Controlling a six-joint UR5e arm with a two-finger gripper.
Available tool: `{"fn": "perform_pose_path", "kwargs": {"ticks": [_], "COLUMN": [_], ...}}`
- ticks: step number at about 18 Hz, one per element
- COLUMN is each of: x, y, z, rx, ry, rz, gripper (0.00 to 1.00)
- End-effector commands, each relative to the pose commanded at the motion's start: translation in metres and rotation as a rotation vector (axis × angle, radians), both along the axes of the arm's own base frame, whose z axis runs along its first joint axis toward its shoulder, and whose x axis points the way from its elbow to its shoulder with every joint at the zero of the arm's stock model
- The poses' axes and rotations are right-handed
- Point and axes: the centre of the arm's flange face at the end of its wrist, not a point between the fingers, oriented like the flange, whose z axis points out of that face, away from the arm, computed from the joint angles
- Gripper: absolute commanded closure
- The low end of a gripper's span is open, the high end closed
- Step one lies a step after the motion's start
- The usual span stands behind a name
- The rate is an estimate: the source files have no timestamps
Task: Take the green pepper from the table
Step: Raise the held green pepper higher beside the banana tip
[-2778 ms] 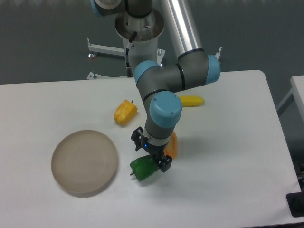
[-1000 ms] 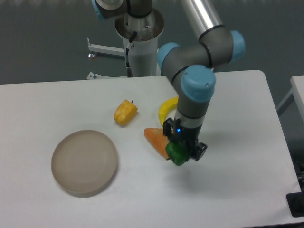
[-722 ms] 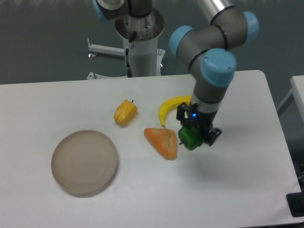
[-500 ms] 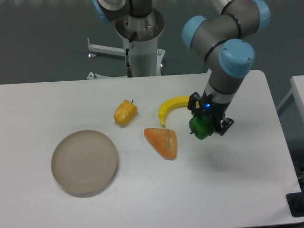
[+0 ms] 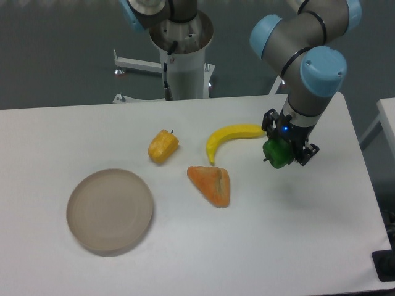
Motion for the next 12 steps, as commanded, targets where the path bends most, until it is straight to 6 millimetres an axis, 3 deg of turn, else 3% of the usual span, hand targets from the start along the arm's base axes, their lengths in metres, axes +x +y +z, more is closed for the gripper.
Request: {"fn": "perform_pose_path", "kwargs": {"ticks": [12], "x": [0.0038], "y": [0.0075], "z": [0.0008], "rx": [0.003], "ry": [0.003], "rz": [-0.012], "gripper": [0.78]}}
